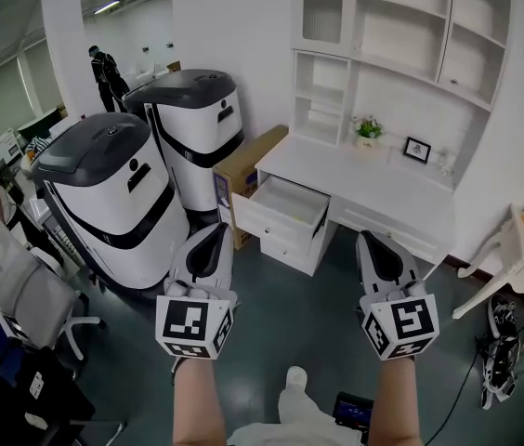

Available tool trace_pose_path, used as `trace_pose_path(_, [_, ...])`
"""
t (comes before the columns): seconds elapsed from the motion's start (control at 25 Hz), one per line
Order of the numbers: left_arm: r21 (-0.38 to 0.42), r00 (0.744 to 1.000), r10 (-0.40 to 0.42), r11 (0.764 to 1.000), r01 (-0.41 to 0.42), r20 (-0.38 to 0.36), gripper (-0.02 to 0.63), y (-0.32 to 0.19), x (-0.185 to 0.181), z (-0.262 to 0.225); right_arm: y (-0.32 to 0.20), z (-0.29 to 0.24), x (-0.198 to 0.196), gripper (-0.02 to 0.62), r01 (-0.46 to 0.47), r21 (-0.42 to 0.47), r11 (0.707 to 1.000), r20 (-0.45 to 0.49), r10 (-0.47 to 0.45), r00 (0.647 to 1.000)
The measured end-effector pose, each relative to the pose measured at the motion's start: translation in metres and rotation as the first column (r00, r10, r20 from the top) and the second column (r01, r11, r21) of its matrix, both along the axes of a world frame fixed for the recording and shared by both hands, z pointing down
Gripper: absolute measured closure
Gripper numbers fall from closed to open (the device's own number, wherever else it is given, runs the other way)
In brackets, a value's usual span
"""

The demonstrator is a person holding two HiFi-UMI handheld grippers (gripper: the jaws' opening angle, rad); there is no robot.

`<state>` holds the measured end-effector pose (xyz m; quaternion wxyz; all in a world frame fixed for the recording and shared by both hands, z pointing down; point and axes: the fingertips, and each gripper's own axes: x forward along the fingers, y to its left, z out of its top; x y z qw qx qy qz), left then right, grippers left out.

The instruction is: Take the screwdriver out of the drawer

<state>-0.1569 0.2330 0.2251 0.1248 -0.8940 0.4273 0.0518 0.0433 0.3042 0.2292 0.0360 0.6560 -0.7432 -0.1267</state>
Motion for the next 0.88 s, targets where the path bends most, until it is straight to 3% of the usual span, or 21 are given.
trace_pose_path(0.48, [-0.017, 0.996, -0.087, 0.996, 0.087, -0.023, 0.6, -0.141, 0.079, -0.008, -0.143, -0.007, 0.092, 0.589, 0.058, -0.007, 0.998, -0.002, -0.058, 0.998])
trace_pose_path(0.88, [-0.007, 0.989, -0.143, 0.99, 0.143, -0.019, 0.6, -0.193, 0.096, -0.014, -0.205, -0.012, 0.117, 0.589, 0.098, 0.002, 0.995, 0.004, -0.098, 0.995])
